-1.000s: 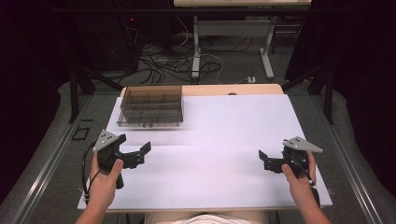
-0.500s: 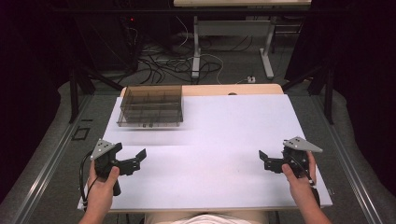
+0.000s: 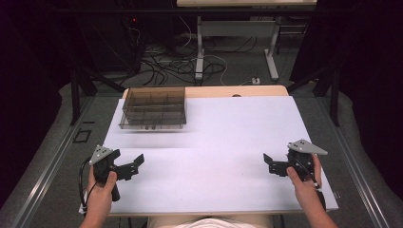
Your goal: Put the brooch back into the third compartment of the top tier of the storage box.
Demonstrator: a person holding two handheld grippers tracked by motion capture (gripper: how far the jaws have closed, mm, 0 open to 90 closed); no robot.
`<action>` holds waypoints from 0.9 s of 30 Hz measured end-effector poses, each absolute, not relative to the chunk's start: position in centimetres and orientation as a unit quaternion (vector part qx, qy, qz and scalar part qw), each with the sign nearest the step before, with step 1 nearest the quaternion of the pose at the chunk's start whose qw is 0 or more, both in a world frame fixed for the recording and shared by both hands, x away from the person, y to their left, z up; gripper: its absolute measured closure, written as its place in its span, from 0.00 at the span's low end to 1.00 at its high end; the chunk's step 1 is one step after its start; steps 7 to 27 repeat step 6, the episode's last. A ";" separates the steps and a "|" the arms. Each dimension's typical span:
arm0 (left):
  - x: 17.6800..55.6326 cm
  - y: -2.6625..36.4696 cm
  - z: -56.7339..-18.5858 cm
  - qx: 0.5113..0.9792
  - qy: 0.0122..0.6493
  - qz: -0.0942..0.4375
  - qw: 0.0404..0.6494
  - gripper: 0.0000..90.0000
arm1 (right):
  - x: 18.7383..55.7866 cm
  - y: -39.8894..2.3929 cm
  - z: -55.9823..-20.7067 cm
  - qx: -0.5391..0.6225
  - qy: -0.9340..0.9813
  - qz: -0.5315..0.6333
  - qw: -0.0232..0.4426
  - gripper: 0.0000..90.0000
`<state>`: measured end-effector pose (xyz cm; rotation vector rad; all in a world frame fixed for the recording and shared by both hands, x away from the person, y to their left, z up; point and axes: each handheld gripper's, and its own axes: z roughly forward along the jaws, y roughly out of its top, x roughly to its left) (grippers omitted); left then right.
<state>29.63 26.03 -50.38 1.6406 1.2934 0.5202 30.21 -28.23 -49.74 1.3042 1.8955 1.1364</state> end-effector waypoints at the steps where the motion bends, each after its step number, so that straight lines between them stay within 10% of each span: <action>1: 29.6 26.0 -50.4 0.671 0.529 0.213 0.474 0.00 | 30.2 -28.3 -49.8 0.489 0.709 0.421 0.285 0.00; 27: 29.8 26.0 -50.5 0.666 0.533 0.214 0.475 0.00 | 30.3 -28.4 -50.0 0.489 0.710 0.420 0.283 0.00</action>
